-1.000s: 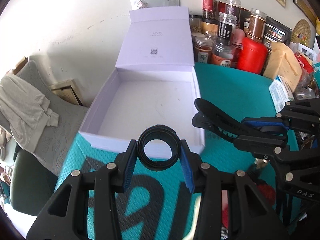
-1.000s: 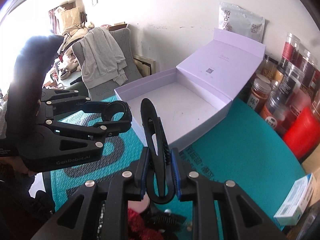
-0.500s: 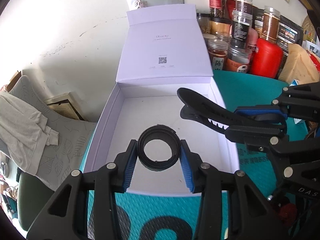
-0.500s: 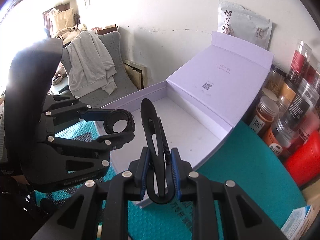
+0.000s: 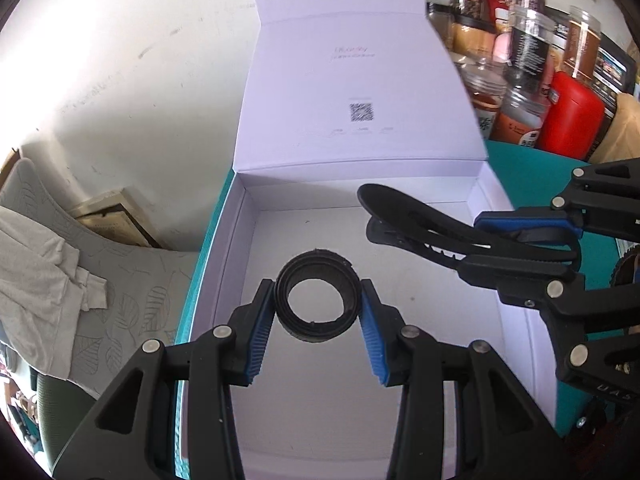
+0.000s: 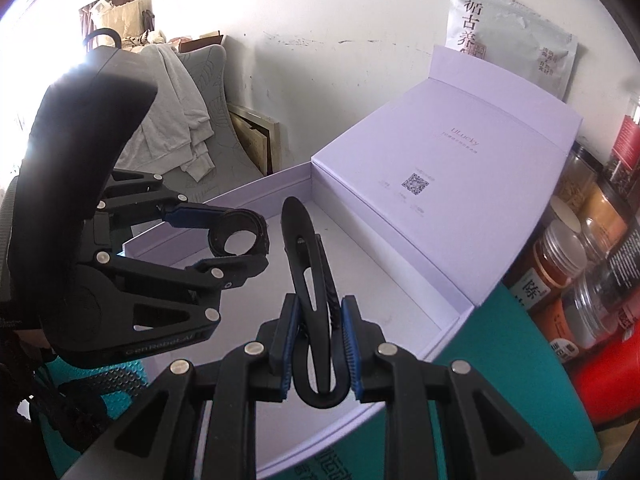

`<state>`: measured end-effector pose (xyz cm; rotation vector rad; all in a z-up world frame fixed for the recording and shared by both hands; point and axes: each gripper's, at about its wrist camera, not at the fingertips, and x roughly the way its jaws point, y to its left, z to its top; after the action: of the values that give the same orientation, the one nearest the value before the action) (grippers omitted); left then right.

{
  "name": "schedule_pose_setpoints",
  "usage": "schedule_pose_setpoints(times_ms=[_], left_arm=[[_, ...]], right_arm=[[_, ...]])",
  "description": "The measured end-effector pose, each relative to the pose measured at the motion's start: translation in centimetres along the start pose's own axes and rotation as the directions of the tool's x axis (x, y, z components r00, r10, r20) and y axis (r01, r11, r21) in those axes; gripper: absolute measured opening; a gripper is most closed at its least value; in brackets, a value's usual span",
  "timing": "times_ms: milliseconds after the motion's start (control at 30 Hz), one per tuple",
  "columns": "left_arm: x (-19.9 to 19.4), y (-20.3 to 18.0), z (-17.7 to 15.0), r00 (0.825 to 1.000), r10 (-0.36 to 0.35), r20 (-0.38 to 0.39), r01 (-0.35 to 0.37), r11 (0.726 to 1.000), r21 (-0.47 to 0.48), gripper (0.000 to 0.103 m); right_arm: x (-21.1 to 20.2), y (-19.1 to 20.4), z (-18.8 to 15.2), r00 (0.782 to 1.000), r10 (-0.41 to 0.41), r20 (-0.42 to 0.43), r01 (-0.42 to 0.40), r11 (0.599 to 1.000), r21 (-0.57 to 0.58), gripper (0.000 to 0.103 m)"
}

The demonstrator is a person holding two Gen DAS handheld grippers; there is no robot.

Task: Organize objects
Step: 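Carry the black ring and black claw clip with both grippers into the white box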

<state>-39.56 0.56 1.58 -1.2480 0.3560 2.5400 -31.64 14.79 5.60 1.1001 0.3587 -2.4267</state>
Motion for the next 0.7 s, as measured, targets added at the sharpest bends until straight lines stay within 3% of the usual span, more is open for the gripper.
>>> schedule_pose_setpoints(times_ms=[300,633,700], left_arm=[[4.0,1.0,1.5,0.999,0.027,-0.042,-0.027,1.0,0.014,0.04],[7.3,0.6,1.7,0.994,-0.009,-0.109,0.008,1.0,-0.003,0.04],[7.6,0.6,1.7,0.993,0.01,-0.119,-0.011,1.0,-0.006,0.04]], right_arm=[[3.6,-1.1,1.1,0.998,-0.007,-0.057,0.008,1.0,0.008,0.021],[5.8,-2.2,0.7,0.992,-0.011,-0.124,0.015,0.999,0.031,0.021],[5.9,-2.4,0.6,0.992,-0.015,-0.128,0.02,0.999,0.036,0.021]])
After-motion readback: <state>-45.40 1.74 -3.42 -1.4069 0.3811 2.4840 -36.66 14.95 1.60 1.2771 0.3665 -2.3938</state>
